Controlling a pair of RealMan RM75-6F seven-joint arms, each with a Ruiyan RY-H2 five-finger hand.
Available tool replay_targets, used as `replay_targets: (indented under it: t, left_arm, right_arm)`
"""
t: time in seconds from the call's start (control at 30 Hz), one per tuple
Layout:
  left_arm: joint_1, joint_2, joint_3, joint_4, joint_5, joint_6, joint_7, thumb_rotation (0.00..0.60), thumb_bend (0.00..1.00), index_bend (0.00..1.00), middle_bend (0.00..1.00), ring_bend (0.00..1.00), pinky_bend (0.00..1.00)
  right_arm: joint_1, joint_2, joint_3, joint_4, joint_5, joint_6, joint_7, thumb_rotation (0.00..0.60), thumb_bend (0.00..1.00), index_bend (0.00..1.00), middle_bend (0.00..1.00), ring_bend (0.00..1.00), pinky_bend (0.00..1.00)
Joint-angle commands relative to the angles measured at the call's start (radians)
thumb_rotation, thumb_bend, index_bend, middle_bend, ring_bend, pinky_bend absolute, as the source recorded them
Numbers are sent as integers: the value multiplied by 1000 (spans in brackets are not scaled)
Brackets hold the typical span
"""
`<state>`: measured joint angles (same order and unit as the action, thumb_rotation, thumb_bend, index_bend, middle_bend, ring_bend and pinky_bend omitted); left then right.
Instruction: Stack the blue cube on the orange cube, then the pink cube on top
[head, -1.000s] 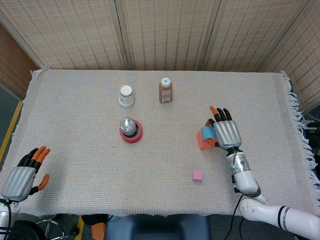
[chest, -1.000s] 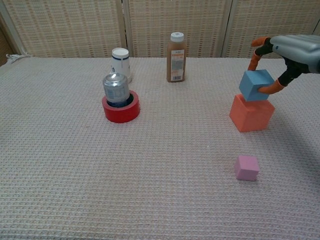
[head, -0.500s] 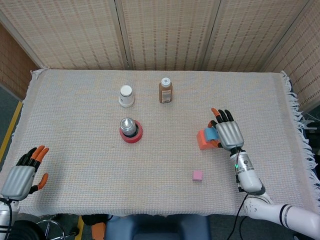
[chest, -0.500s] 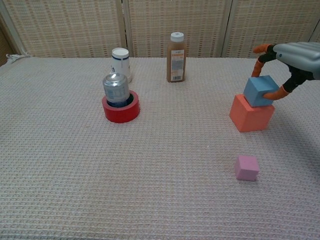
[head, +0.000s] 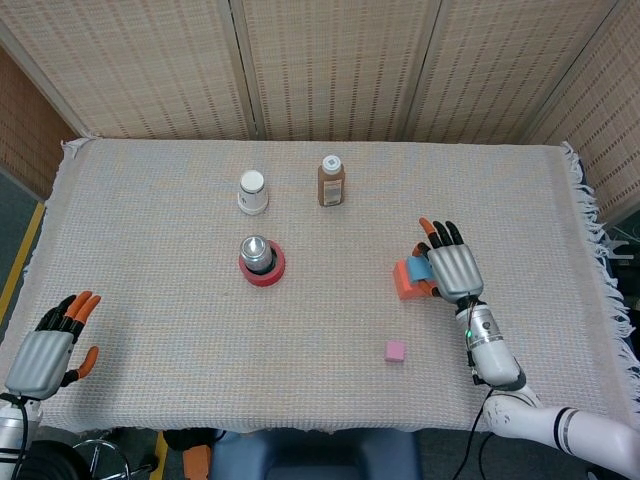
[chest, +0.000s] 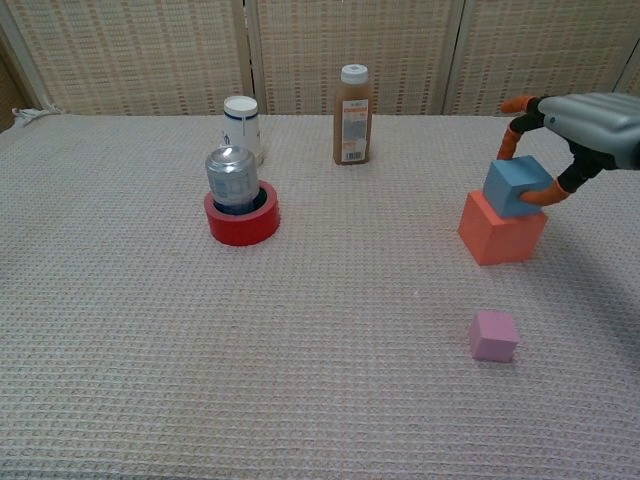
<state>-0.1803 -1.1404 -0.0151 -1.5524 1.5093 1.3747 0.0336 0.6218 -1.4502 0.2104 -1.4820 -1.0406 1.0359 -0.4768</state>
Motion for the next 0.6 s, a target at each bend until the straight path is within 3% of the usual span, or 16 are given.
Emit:
replay_targets:
  t: [0.03, 0.33, 0.6]
  left_arm:
    - [-1, 0, 0, 0, 0, -2, -1, 600, 457, 0, 0, 0, 141]
    - [-1, 5, 2, -7, -1, -4, 1, 600, 458, 0, 0, 0, 142]
    - [4, 10, 7, -11, 12, 10, -11, 600, 458, 0, 0, 0, 142]
  right_arm:
    - [1, 6, -5, -15, 11, 6, -16, 600, 240, 302, 0, 0, 0]
    - [-12, 40, -18, -86, -1, 50, -32, 600, 240, 156, 0, 0, 0]
    - [-92, 149, -73, -289, -140, 153, 30, 600, 239, 126, 0, 0, 0]
